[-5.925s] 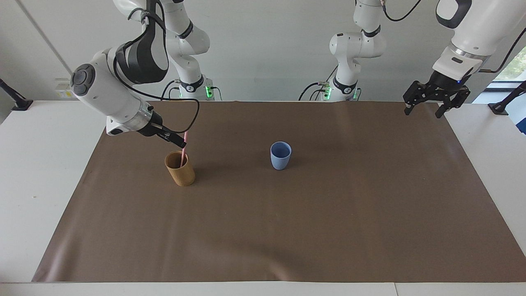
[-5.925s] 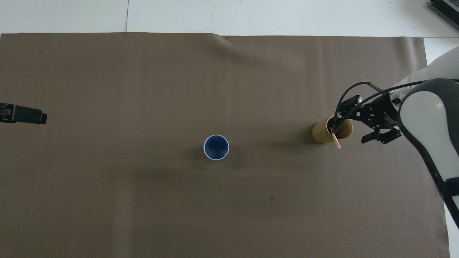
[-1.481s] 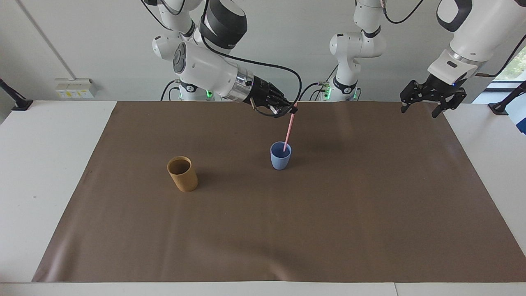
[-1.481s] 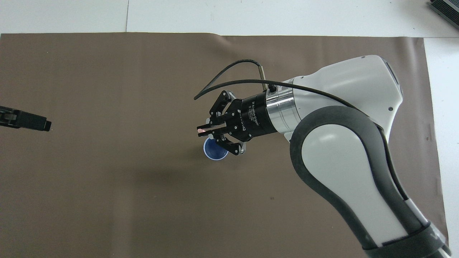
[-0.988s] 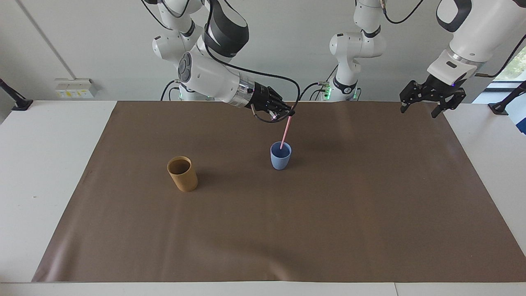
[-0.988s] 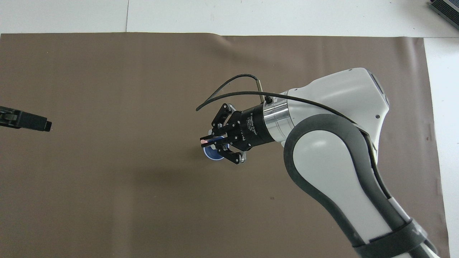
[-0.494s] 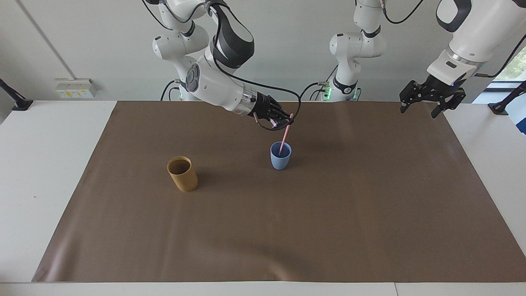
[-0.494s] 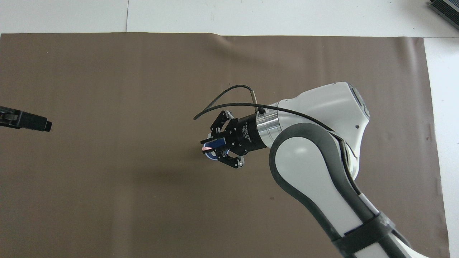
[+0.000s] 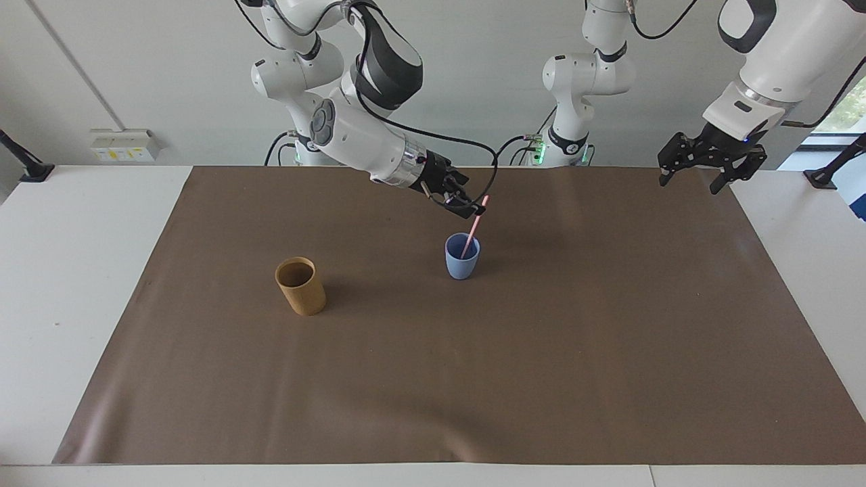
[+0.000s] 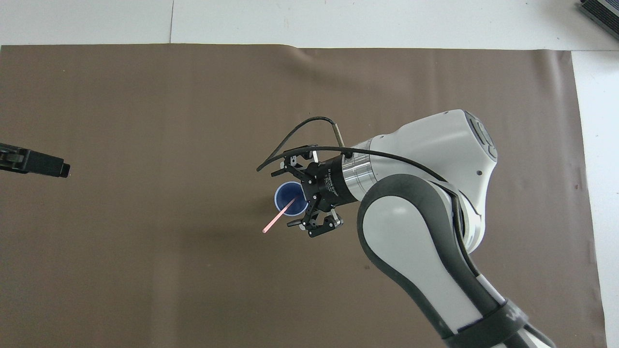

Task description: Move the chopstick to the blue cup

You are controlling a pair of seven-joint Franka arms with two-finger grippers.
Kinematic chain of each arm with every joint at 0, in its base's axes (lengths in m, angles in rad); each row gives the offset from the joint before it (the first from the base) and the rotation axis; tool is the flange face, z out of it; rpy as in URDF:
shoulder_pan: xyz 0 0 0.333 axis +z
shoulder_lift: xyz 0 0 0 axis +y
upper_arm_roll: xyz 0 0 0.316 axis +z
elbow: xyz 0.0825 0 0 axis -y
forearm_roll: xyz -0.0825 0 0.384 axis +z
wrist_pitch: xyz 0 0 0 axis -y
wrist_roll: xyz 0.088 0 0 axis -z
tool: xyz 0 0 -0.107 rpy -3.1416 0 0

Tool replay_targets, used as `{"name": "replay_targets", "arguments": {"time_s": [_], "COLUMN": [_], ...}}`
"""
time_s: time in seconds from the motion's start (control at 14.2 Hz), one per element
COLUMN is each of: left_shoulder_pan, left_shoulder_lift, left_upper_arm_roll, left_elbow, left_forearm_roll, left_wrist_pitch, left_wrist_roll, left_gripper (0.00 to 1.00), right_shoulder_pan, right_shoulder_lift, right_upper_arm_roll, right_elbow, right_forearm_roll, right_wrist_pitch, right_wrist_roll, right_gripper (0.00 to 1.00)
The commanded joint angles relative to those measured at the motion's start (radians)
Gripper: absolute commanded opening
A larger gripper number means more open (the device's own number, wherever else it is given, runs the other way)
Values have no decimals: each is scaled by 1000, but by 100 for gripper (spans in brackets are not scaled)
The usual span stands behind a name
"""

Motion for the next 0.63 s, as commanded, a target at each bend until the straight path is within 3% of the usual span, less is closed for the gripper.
{"name": "replay_targets", "arguments": {"time_s": [0.0, 0.14, 0.35, 0.56], "left_shoulder_pan": [-1, -1, -1, -1], "left_shoulder_lift": [-21, -21, -21, -18], "left_upper_arm_roll": [-2, -3, -3, -2], "left_elbow": [-24, -24, -21, -13], "left_forearm_roll": [9, 9, 9, 9], "left_wrist_pitch": [-3, -3, -1, -3], "left_wrist_roll": [5, 5, 4, 5], "left_gripper": [100, 100, 100, 100], "right_shoulder_pan": [2, -8, -52, -92], "right_shoulder_lift": [-62, -125, -191, -225], "right_upper_arm_roll": [-3, -3, -16, -16], "right_elbow": [28, 28, 28, 28], "right_forearm_roll": [-176, -343, -478, -693], "right_wrist_pitch": [-74, -112, -158, -198], "right_wrist_roll": [-16, -73, -236, -487], "right_gripper": [100, 100, 100, 100]}}
